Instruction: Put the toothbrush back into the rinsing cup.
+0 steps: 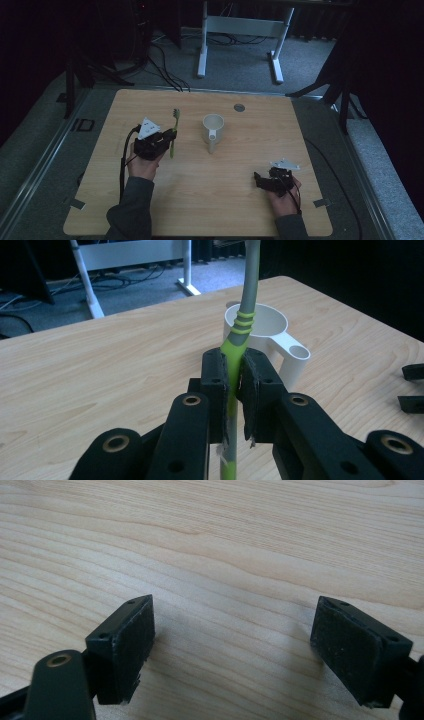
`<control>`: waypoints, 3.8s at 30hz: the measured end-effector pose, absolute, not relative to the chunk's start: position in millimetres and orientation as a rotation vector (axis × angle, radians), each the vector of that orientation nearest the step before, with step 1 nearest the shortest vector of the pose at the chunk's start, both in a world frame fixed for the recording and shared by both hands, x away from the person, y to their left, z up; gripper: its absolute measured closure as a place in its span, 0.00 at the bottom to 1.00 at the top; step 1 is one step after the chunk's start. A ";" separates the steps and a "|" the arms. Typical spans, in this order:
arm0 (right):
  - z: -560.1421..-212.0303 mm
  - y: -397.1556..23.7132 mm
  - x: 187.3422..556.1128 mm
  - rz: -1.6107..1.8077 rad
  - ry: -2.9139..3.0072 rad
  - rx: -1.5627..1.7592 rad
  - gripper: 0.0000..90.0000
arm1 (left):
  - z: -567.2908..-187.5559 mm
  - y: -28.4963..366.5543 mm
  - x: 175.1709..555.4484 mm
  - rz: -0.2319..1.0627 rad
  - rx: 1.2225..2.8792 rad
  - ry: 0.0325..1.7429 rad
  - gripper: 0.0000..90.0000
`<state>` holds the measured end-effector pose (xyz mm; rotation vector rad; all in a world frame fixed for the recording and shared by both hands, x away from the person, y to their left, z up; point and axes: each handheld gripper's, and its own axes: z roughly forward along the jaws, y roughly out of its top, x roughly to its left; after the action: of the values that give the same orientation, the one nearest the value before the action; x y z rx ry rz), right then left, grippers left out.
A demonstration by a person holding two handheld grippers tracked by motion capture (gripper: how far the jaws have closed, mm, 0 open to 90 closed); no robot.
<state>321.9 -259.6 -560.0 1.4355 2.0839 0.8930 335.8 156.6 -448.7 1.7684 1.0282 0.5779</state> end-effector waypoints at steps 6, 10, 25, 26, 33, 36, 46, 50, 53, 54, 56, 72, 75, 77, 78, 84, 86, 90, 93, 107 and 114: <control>-560.1 -259.7 321.9 0.893 2.084 1.434 0.20 | -447.8 153.1 336.3 0.585 1.761 1.012 0.90; -560.1 -259.6 321.9 0.893 2.084 1.433 0.20 | -447.3 150.4 336.0 0.590 1.756 0.999 0.90; -560.0 -259.6 321.9 0.894 2.085 1.433 0.20 | -445.2 143.9 338.0 0.578 1.746 0.959 0.90; -560.1 -259.6 322.0 0.894 2.085 1.432 0.20 | -445.3 143.5 338.4 0.576 1.748 0.959 0.90; -560.0 -259.5 321.9 0.894 2.085 1.433 0.20 | -445.4 141.8 339.1 0.586 1.753 0.948 0.90; -560.0 -259.5 321.9 0.894 2.085 1.433 0.20 | -444.7 141.5 339.1 0.585 1.748 0.945 0.90; -560.0 -259.6 321.9 0.894 2.087 1.432 0.20 | -442.2 140.1 339.7 0.574 1.735 0.939 0.90; -560.0 -259.6 321.9 0.893 2.087 1.432 0.20 | -441.0 139.2 340.3 0.570 1.727 0.939 0.90; -560.0 -259.6 321.9 0.893 2.087 1.432 0.20 | -439.9 138.5 340.7 0.567 1.724 0.934 0.90; -560.0 -259.6 321.9 0.894 2.087 1.431 0.20 | -439.3 137.9 340.8 0.567 1.723 0.933 0.90; -560.0 -259.6 321.9 0.894 2.088 1.431 0.20 | -438.6 137.3 341.1 0.569 1.726 0.928 0.90; -560.0 -259.6 321.9 0.894 2.088 1.430 0.20 | -438.4 133.1 346.4 0.563 1.707 0.913 0.90; -560.0 -259.6 321.9 0.894 2.088 1.431 0.20 | -439.2 132.7 348.1 0.558 1.697 0.913 0.90; -560.0 -259.6 321.9 0.894 2.088 1.430 0.20 | -439.3 132.6 348.6 0.555 1.694 0.913 0.90; -560.0 -259.6 321.9 0.894 2.088 1.431 0.20 | -439.5 132.4 349.7 0.551 1.689 0.915 0.90; -560.0 -259.6 321.9 0.894 2.089 1.430 0.20 | -439.8 131.8 352.5 0.540 1.674 0.920 0.90; -560.0 -259.6 321.9 0.894 2.089 1.430 0.20 | -439.3 131.2 353.0 0.540 1.668 0.921 0.90; -560.0 -259.6 321.9 0.894 2.089 1.430 0.20 | -439.2 130.4 354.2 0.539 1.663 0.917 0.90; -560.0 -259.5 321.9 0.894 2.089 1.430 0.20 | -438.7 129.7 355.0 0.541 1.664 0.916 0.90; -560.0 -259.5 321.9 0.895 2.088 1.431 0.20 | -433.6 124.3 357.0 0.552 1.660 0.897 0.90; -560.0 -259.4 321.9 0.896 2.088 1.431 0.20 | -431.1 121.7 358.8 0.559 1.663 0.890 0.90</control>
<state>321.9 -259.4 -560.0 1.4307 2.0879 0.8955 358.8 121.7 -431.1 1.6633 0.8897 0.5589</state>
